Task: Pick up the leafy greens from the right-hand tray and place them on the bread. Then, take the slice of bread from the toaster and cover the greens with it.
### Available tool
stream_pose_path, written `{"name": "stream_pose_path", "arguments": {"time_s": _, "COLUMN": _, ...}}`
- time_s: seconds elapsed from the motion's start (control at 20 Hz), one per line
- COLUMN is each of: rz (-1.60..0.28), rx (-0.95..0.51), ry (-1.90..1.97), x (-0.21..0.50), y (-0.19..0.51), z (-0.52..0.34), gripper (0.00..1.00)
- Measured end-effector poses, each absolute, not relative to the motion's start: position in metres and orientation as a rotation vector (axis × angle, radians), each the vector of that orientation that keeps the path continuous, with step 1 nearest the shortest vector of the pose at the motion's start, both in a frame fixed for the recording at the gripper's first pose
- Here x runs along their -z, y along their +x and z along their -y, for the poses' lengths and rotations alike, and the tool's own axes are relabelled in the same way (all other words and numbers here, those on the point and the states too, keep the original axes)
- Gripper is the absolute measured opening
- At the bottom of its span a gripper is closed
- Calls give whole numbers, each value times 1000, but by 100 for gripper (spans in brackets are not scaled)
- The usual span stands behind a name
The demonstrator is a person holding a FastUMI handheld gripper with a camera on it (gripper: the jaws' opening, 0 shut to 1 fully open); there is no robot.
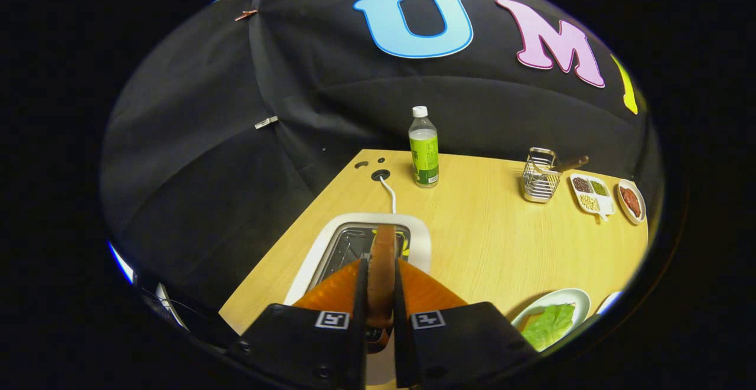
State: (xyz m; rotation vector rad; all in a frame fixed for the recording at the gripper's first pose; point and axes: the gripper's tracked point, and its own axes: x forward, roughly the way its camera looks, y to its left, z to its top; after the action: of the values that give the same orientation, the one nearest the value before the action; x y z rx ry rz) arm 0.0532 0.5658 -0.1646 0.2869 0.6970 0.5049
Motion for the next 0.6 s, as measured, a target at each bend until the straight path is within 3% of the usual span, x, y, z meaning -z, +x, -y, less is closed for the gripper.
{"name": "stream_pose_path", "arguments": {"time_s": 0.15, "rz": -701, "rx": -503, "ry": 299, "x": 160, "y": 54, "z": -563, "gripper": 18}}
{"name": "stream_pose_path", "arguments": {"time_s": 0.6, "rz": -578, "rx": -528, "ry": 390, "x": 90, "y": 50, "z": -534, "gripper": 17}}
